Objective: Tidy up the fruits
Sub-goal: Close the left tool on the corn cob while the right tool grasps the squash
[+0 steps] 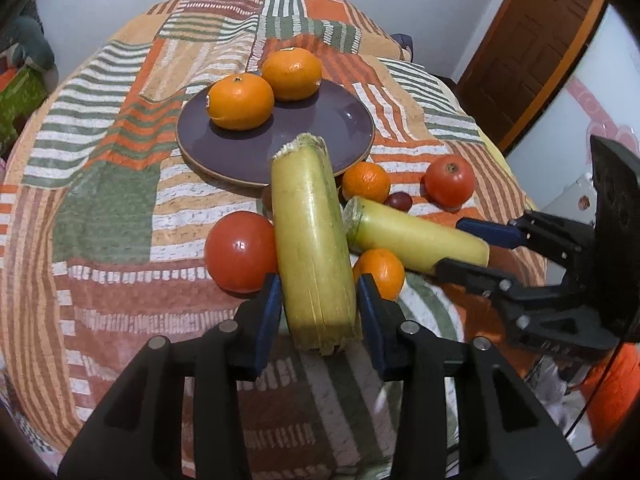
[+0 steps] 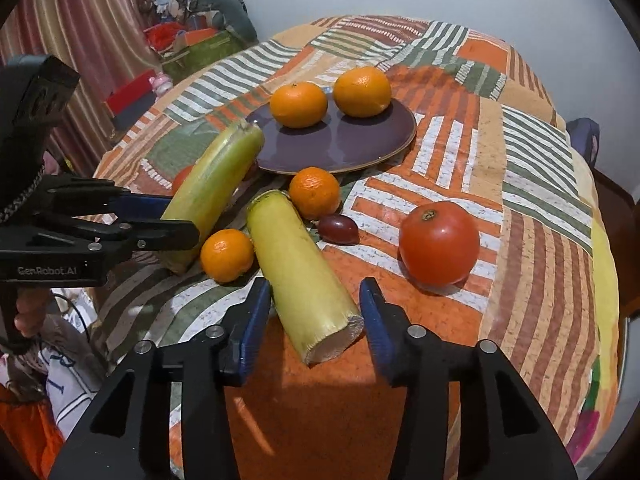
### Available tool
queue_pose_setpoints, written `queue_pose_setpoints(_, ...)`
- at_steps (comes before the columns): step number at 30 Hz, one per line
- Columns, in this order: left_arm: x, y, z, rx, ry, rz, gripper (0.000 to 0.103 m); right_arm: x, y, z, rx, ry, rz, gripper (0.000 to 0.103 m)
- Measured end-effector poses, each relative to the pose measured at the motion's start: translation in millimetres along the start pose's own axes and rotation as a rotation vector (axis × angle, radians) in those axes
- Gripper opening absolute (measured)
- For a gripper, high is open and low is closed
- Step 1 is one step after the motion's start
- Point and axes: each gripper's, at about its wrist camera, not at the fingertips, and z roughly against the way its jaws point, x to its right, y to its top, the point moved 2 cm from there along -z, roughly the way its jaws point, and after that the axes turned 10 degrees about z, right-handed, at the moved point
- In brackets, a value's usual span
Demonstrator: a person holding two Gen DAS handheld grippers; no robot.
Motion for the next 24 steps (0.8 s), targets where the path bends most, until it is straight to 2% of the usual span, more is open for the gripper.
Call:
queue_pose_setpoints(6, 2.3, -16.4, 12.4, -0.027, 0.01, -0.084, 0.038, -6.6, -7.0, 21.3, 0.014, -0.019, -0.002, 0.033)
queue_pose_setpoints(10, 3.6, -28.5, 19.3, -0.033, 0.047, -0.15, 0.038, -11.0, -14.0, 32.5, 0.007, -0.036, -0.002, 0.031)
queue_pose_setpoints(19, -0.9, -28.4, 24.4, -0.073, 0.022, -0.129, 0.038, -7.5, -12.3, 37.6, -0.006, -0.012, -0.042, 0.031)
queue_pose_setpoints(22, 4.6, -22.9, 20.5, -0.063, 0.027, -0.147, 0.046, -5.3, -6.1, 30.2, -0.013, -0.018, -0.038, 0.033)
queue_pose_setpoints(24, 7.3, -19.5, 14.5, -0.064, 0.028, -0.153, 0.047, -5.9, -3.2, 24.1, -0.021, -0.027, -0.029, 0.036)
